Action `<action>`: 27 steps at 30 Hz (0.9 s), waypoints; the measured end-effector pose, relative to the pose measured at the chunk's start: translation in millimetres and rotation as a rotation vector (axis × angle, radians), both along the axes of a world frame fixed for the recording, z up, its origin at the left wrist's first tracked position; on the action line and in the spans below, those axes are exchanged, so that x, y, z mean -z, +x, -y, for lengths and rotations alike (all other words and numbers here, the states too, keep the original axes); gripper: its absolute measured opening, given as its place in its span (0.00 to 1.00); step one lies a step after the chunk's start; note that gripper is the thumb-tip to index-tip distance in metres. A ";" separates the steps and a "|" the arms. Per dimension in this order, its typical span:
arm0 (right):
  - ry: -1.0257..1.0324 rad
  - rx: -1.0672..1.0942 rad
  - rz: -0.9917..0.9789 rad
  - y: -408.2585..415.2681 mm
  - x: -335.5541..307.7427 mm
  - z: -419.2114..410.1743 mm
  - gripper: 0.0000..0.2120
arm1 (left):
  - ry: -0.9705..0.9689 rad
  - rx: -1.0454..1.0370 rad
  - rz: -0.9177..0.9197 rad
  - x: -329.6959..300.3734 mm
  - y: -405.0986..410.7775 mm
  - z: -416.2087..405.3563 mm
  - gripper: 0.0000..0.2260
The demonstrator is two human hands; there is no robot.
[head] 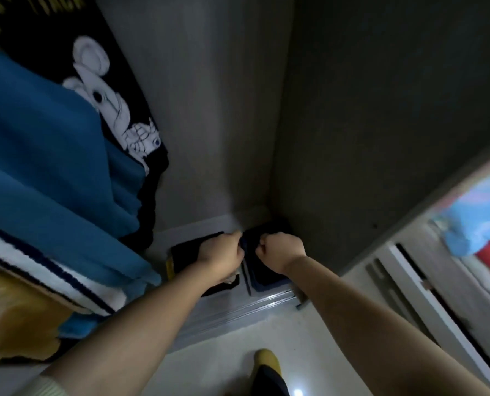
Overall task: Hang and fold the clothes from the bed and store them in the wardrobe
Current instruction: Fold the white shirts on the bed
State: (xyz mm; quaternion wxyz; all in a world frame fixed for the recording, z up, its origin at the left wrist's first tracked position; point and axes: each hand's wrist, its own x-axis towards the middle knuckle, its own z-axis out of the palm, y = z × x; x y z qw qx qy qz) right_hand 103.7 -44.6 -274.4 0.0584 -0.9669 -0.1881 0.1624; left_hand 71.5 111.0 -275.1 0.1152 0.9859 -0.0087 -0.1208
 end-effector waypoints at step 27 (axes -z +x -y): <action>-0.255 1.092 -0.129 -347.2 -110.4 662.8 0.15 | -0.058 1.047 -0.089 -106.2 -158.7 666.9 0.14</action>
